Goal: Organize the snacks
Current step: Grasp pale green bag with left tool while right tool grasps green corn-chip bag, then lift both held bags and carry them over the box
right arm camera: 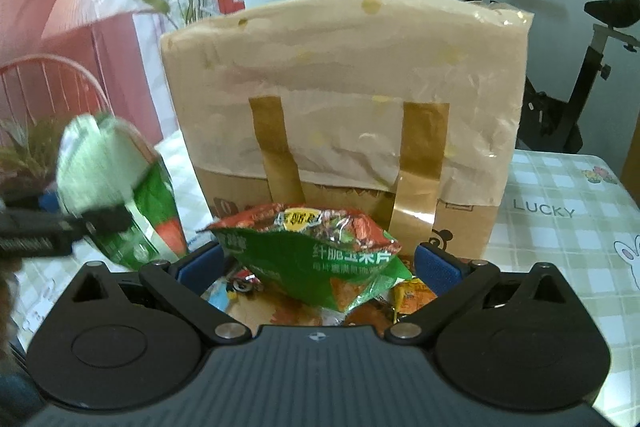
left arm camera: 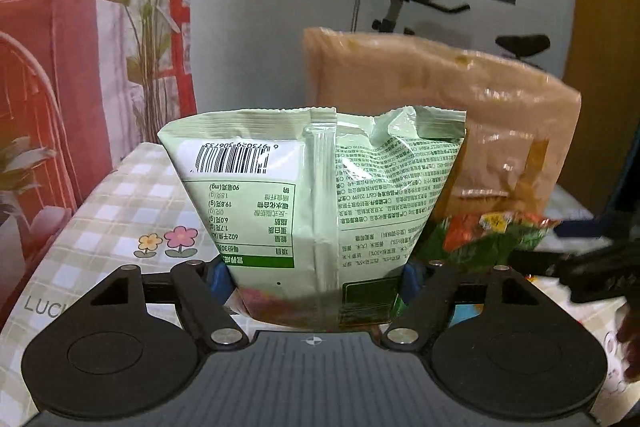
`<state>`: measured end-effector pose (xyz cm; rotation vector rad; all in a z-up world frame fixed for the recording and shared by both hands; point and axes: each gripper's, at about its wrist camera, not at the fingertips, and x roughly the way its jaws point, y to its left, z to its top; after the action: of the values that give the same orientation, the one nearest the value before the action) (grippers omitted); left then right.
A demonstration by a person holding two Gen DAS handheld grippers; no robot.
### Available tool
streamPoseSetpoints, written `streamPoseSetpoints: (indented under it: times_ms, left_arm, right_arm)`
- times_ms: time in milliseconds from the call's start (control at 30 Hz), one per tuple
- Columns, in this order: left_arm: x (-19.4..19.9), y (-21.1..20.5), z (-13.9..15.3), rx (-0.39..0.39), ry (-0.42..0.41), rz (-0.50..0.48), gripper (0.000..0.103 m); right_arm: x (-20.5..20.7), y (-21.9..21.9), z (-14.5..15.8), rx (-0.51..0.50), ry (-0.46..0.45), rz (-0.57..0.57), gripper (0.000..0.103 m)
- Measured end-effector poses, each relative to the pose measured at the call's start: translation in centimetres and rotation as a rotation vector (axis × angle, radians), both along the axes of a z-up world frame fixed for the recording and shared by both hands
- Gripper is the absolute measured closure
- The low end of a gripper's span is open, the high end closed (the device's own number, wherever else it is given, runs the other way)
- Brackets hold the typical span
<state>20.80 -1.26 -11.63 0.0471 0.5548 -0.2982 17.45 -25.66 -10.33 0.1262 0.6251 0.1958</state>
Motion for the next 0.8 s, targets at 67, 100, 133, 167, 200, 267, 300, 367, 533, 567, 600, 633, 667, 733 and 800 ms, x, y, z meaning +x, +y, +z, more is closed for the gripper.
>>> streamPoseSetpoints:
  times_ms: [67,100,133,167,200,267,300,367,533,567,600,633,667,733,800]
  left_arm:
    - [-0.1,-0.1,0.3,-0.014,-0.006,0.006,0.026]
    - [-0.2,-0.1,0.4,-0.017,-0.010,0.010,0.026]
    - [-0.3,-0.1,0.5,-0.018,-0.014,0.014,0.026]
    - [-0.3,0.0,0.6,-0.019,-0.017,0.018,0.026]
    - [-0.5,0.1,0.7,-0.022,-0.021,0.021,0.026]
    - [-0.8,0.3,0.8,-0.029,-0.025,0.026,0.026]
    - [-0.9,0.4,0.9,-0.032,-0.025,0.027,0.026]
    - [-1.0,0.6,0.9,-0.035,-0.025,0.031,0.026]
    - [-1.2,1.0,0.9,-0.040,-0.021,0.046,0.026]
    - [-1.2,1.1,0.9,-0.043,-0.019,0.050,0.026]
    - [-1.3,1.1,0.9,-0.044,-0.019,0.053,0.026]
    - [-1.3,1.1,1.0,-0.045,-0.020,0.055,0.026]
    - [-1.3,1.0,1.0,-0.045,-0.022,0.055,0.026]
    - [-1.4,0.9,1.1,-0.047,-0.026,0.053,0.026]
    - [-1.6,0.8,1.2,-0.048,-0.029,0.049,0.026]
  right_arm:
    - [0.2,0.1,-0.4,-0.012,0.006,0.009,0.000]
    - [0.3,0.2,-0.5,-0.019,0.008,0.012,0.000]
    - [0.5,0.3,-0.8,-0.027,0.009,0.017,0.000]
    - [0.7,0.4,-1.0,-0.035,0.010,0.020,0.000]
    - [0.9,0.4,-1.2,-0.041,0.012,0.022,0.000]
    - [1.7,0.5,-1.7,-0.038,0.018,0.023,0.000]
    - [2.1,0.5,-2.0,-0.027,0.026,0.024,0.000]
    - [3.1,0.6,-2.8,-0.008,0.051,0.025,0.000]
    - [4.6,1.6,-4.1,-0.047,0.064,0.051,0.005]
    - [4.5,1.7,-4.0,-0.042,0.057,0.057,0.012]
    - [4.4,1.7,-3.8,-0.035,0.052,0.062,0.016]
    - [4.3,1.8,-3.6,-0.034,0.049,0.060,0.019]
    - [4.0,1.6,-3.4,-0.027,0.043,0.064,0.026]
    - [3.5,1.2,-2.9,-0.001,0.032,0.065,0.031]
    - [2.8,0.6,-2.4,0.027,0.017,0.062,0.038]
